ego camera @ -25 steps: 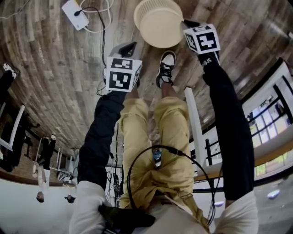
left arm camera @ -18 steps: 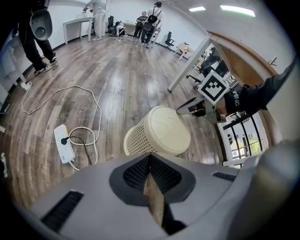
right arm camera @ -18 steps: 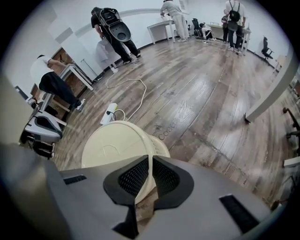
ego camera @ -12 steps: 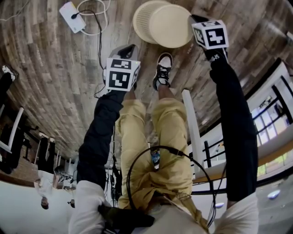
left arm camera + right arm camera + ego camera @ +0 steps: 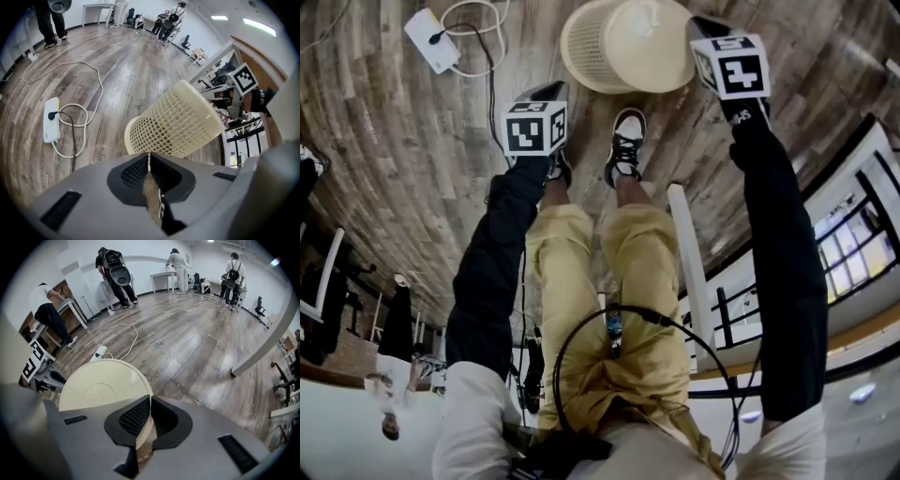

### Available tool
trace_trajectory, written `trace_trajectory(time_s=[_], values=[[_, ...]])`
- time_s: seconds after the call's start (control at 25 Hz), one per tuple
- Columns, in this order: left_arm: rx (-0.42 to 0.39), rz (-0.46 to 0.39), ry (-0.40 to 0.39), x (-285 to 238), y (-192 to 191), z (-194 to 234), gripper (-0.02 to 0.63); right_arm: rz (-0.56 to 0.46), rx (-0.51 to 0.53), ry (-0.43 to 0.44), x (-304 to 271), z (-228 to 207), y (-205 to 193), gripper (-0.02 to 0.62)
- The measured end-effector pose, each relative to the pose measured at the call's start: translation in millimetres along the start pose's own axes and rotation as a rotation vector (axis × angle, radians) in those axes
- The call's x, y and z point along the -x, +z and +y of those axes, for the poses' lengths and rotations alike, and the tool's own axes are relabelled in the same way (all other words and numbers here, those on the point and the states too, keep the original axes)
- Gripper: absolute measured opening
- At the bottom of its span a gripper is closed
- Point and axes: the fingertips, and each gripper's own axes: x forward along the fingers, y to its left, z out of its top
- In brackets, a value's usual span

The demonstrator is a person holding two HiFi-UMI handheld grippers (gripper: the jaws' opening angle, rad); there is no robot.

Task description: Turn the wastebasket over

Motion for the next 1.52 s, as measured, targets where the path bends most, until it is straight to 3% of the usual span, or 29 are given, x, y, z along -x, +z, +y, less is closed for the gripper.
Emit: trace_trajectory(time_s=[0.12, 0.24, 0.52, 0.72, 0.92, 1.2, 1.44, 1.48, 1.52], values=[[0.040, -0.012, -0.024, -25, -9, 12, 0.009, -0.016, 0.002, -0.010, 1, -4, 2, 0.032], [0.081, 0.018, -0.049, -51, -25, 21, 0.063, -0.027, 0.007, -0.032, 2, -9, 3, 0.031], [0.294, 0.027, -0.149, -95, -50, 22, 0.104, -0.035, 0.011, -0.076, 4, -20, 0, 0.029], [0.377, -0.002, -0.177, -111, -45, 22, 0.106, -0.039, 0.016, -0.093, 3, -20, 0, 0.028], [0.459, 0.012, -0.120, -119, -46, 35, 0.106, -0.041, 0.016, -0.107, 4, -24, -1, 0.028], [0.484, 0.021, -0.152, -130, -51, 35, 0.106, -0.054, 0.039, -0.093, 5, -19, 1, 0.028], [0.573, 0.008, -0.190, -132, -55, 36, 0.075, -0.051, 0.089, -0.103, 5, -14, 3, 0.028], [0.577, 0.007, -0.183, -131, -55, 38, 0.026, -0.049, 0.097, -0.109, 5, -15, 3, 0.026], [0.579, 0.007, -0.176, -129, -54, 40, 0.026, -0.052, 0.105, -0.112, 4, -15, 5, 0.026]])
